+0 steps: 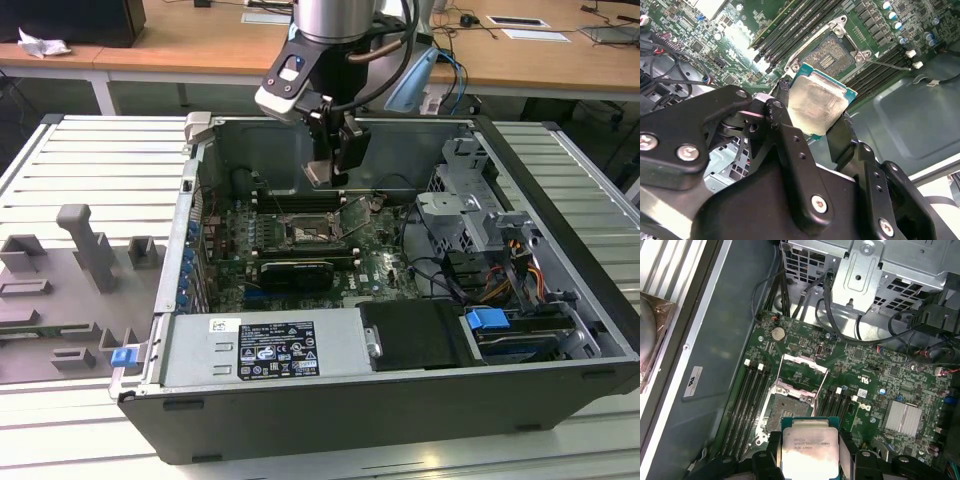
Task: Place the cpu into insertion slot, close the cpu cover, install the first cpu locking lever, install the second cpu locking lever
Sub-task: 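Place the cpu into insertion slot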
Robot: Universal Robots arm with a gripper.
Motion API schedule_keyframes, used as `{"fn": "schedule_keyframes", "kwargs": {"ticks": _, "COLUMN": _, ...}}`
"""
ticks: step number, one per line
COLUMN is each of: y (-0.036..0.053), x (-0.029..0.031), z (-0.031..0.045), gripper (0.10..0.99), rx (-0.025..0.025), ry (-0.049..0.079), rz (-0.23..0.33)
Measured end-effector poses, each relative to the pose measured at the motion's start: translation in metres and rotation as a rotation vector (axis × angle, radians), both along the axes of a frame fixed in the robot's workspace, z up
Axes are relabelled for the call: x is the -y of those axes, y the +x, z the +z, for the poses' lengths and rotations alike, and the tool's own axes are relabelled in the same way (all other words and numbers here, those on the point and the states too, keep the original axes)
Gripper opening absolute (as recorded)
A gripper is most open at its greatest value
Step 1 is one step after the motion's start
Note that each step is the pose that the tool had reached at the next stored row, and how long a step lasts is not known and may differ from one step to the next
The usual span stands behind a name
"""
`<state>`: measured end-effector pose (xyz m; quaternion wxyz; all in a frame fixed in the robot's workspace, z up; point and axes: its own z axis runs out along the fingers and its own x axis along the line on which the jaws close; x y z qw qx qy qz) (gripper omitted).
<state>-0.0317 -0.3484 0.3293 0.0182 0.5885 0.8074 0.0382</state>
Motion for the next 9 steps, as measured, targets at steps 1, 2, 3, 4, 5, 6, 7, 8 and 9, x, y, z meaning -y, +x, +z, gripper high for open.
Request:
{"fn": "schedule_keyframes", "kwargs": {"ticks": 1, "y": 0.0000, "x": 0.0000, "z": -0.0002, "gripper": 0.541, "rx": 0.0000, "ry": 0.000, "rz": 0.000}}
{"fn": "schedule_keyframes", "kwargs": {"ticks": 2, "y": 0.0000, "x": 0.0000, "z": -0.0007, "gripper": 0.541, "rx": 0.0000, "ry": 0.000, "rz": 0.000}}
{"fn": "schedule_keyframes", "kwargs": {"ticks": 3, "y": 0.0000, "x": 0.0000, "z": -0.0014, "gripper": 0.541, "rx": 0.0000, "ry": 0.000, "rz": 0.000}}
{"fn": "schedule_keyframes", "kwargs": {"ticks": 4, "y": 0.0000, "x": 0.0000, "z": -0.0020, "gripper": 0.541, "rx": 0.0000, "ry": 0.000, "rz": 0.000}}
{"fn": "schedule_keyframes", "kwargs": {"ticks": 5, "y": 0.0000, "x": 0.0000, "z": -0.0026, "gripper": 0.541, "rx": 0.0000, "ry": 0.000, "rz": 0.000}}
{"fn": "schedule_keyframes", "kwargs": {"ticks": 6, "y": 0.0000, "x": 0.0000, "z": -0.0029, "gripper": 0.541, "rx": 0.0000, "ry": 0.000, "rz": 0.000}}
{"fn": "schedule_keyframes", "kwargs": {"ticks": 7, "y": 0.0000, "x": 0.0000, "z": -0.0032, "gripper": 0.541, "rx": 0.0000, "ry": 0.000, "rz": 0.000}}
{"fn": "schedule_keyframes", "kwargs": {"ticks": 8, "y": 0.0000, "x": 0.0000, "z": -0.0044, "gripper": 0.541, "rx": 0.0000, "ry": 0.000, "rz": 0.000}}
{"fn": "schedule_keyframes", "kwargs": {"ticks": 9, "y": 0.0000, "x": 0.0000, "z": -0.0056, "gripper": 0.541, "rx": 0.0000, "ry": 0.000, "rz": 0.000}}
